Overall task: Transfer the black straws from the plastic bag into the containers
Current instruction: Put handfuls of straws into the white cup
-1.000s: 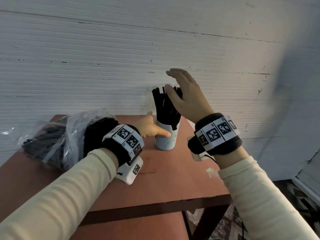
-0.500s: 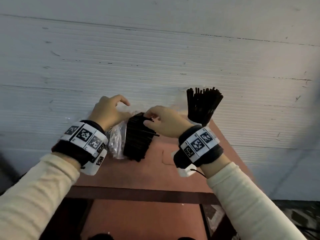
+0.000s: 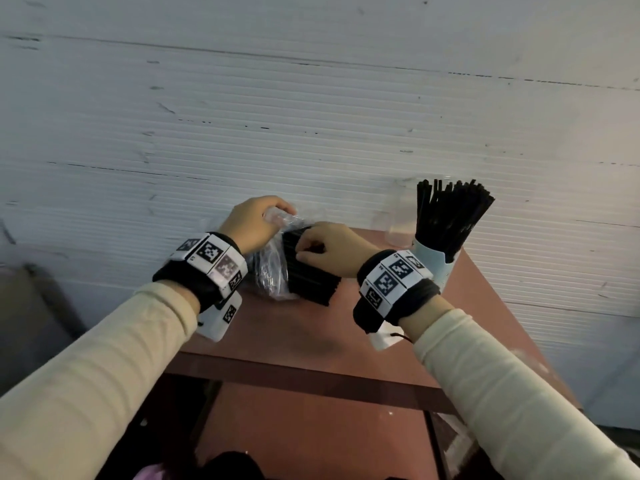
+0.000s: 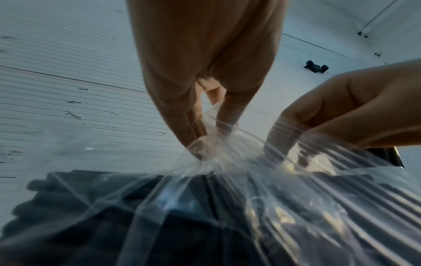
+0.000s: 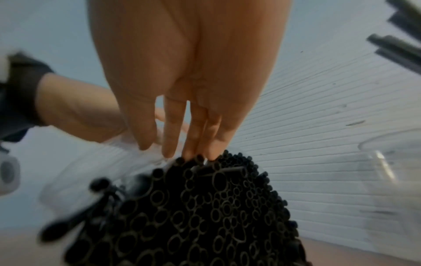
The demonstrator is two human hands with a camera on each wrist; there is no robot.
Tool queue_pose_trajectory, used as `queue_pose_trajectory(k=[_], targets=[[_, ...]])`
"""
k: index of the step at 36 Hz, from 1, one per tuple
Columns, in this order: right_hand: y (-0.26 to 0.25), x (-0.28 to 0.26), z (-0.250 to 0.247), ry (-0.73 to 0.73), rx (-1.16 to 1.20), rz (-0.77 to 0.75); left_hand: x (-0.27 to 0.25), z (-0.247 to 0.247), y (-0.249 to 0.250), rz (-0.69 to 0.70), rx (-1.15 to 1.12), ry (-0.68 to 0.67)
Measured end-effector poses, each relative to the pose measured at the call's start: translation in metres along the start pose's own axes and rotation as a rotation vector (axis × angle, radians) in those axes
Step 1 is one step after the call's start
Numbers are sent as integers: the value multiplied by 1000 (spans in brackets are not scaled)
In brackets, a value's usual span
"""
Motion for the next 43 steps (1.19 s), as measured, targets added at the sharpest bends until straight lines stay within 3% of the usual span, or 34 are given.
queue_pose_trajectory(k=[7, 19, 29, 43], targets=[[-9, 10, 25, -119, -136, -12, 9, -1, -2, -2, -71, -27], [-12, 5, 34, -262, -97, -85, 4, -7, -18, -68, -50, -51], [-2, 11, 15, -83, 55, -83, 3, -9, -13, -73, -26, -47], [12, 7, 2, -39, 77, 17, 3, 0, -10, -34, -27, -49]])
Point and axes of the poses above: each hand's wrist, its own x-axis towards the middle knuckle, its own z-axis out of the palm, y = z × x, the point moved 8 cm from there along x, towards the middle knuckle, and after that the axes turned 13 degrees about y, right-handed, at the moved point
